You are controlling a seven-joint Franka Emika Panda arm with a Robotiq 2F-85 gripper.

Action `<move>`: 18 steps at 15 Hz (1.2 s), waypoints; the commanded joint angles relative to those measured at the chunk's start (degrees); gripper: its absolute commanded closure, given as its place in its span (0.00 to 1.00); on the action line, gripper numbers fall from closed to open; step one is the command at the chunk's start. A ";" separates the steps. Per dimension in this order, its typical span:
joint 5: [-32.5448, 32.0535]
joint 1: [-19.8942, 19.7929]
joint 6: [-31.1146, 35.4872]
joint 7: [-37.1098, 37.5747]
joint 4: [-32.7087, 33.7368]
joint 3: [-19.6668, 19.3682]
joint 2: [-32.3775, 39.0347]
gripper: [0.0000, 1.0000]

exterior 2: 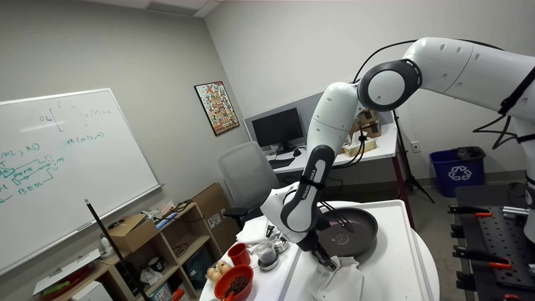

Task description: Pick up the white and red towel and use it to wipe the black pan, set the towel down on the tray

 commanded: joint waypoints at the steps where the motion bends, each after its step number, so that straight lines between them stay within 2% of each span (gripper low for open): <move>1: -5.59 3.01 9.19 4.14 -5.05 -2.66 -1.84 0.96; 9: -12.19 6.74 21.85 11.11 -11.82 -5.78 -4.25 0.96; 18: -11.16 7.01 28.78 10.47 -15.96 -4.65 -6.36 0.96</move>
